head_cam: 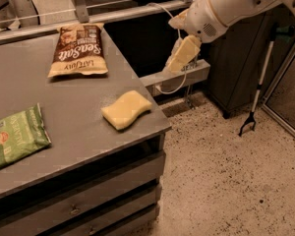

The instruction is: Move brown chip bag near sponge

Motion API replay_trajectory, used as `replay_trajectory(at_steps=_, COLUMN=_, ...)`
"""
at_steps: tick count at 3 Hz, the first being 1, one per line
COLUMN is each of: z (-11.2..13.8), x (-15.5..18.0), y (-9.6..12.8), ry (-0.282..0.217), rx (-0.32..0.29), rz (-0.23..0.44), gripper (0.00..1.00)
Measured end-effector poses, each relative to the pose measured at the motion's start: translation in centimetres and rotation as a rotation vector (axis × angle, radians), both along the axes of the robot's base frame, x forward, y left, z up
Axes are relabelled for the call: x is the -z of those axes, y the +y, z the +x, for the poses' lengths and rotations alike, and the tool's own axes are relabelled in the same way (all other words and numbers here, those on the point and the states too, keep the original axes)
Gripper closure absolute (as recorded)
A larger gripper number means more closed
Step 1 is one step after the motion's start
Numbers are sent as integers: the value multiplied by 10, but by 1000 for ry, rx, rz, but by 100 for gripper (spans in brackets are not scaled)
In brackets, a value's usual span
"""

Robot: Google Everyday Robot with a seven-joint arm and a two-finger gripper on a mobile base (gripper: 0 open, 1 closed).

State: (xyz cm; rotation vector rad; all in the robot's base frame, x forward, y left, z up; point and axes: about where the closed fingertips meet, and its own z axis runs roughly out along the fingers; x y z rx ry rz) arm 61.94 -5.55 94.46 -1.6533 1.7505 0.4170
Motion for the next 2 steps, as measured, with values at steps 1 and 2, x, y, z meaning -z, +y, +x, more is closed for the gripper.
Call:
replay_trajectory(at_steps=1, z=27, x=-9, y=40, ry=-37, rx=-43, rz=121, gripper=0)
replay_trajectory(at_steps=2, z=66, x=-12, y=84, ry=-48, rx=-66, rz=219, gripper=0)
